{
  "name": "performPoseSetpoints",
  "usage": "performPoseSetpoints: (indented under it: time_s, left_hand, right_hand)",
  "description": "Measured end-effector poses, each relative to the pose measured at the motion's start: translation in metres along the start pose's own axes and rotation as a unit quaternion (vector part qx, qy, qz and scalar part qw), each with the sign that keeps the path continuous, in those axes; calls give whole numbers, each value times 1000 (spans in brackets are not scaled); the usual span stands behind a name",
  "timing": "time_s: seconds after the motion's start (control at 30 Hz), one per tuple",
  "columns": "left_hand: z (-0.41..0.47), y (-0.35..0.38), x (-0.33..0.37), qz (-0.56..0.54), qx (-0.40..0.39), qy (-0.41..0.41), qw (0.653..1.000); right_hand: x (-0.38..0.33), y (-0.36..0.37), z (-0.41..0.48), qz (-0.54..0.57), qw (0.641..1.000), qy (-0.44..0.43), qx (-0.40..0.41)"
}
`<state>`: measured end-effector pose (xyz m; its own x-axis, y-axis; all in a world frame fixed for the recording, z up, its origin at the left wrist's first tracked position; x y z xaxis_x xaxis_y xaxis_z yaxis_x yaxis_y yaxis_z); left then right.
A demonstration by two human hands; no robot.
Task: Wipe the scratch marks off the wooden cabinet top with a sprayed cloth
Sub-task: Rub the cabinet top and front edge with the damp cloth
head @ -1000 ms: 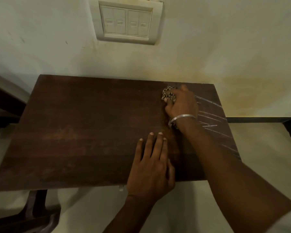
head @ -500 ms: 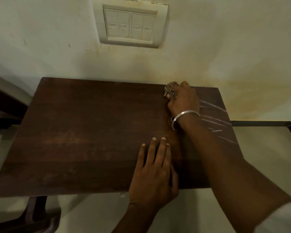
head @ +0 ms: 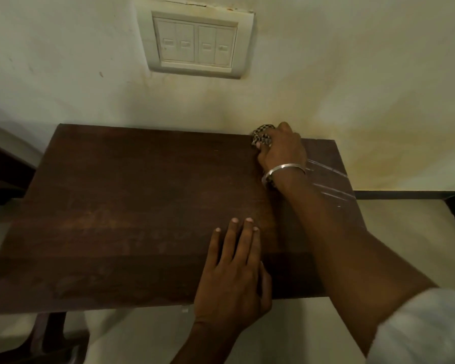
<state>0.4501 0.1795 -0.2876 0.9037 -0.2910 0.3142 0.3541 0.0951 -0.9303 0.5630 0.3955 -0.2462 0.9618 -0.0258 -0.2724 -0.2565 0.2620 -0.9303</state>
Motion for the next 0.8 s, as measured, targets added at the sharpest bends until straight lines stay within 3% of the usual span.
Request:
performPoseSetpoints:
  time_s: [0.3,0.53,0.8]
  left_hand:
    - [-1,5,0,8,4,5,1000]
    - [-1,1,0,18,1,6,1000]
    - [0,1,0,22,-1,11,1000]
  right_hand:
    - [20,-7,-49,16,999,-18,46]
    - [18,-5,-3,22,1000,7,-6]
    - [29,-10,-46,14,999,-9,44]
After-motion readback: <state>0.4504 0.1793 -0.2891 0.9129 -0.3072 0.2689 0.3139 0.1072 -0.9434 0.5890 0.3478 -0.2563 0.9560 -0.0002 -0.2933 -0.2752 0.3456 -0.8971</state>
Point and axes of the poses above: each hand's wrist, its own z-axis towards the middle knuckle, its own y-axis out of the palm, x = y × z, the point moved 2 cm from there along z, towards the middle knuckle, and after that the axes turned 6 degrees about x, right-handed, at the moved point
